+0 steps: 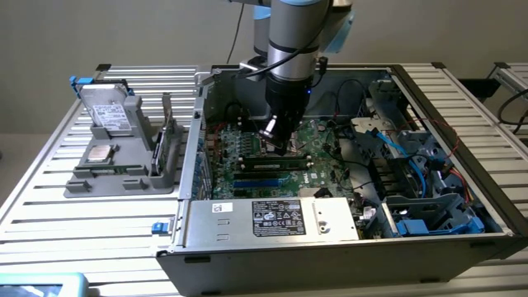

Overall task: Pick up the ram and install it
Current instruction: 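Press down the ram until it locks into place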

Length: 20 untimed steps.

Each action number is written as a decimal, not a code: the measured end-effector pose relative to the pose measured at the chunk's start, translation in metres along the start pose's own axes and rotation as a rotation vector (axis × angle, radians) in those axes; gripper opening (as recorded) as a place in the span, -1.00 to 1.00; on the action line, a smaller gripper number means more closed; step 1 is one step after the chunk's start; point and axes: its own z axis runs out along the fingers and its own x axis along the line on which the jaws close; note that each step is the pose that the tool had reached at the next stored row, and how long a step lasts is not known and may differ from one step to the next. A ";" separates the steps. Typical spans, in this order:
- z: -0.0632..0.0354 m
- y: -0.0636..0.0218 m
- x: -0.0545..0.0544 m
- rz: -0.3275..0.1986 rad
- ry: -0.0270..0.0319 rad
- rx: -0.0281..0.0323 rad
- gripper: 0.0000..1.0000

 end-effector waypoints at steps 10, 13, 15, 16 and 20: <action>0.0000 0.0000 0.000 0.093 0.0140 0.0210 -0.79; 0.0000 0.0000 0.000 0.123 0.0143 0.0250 -0.79; 0.0000 0.0000 0.000 0.144 0.0136 0.0259 -0.79; 0.0000 0.0000 0.000 0.156 0.0131 0.0261 -0.79; 0.0000 0.0000 0.000 0.201 0.0112 0.0267 -0.79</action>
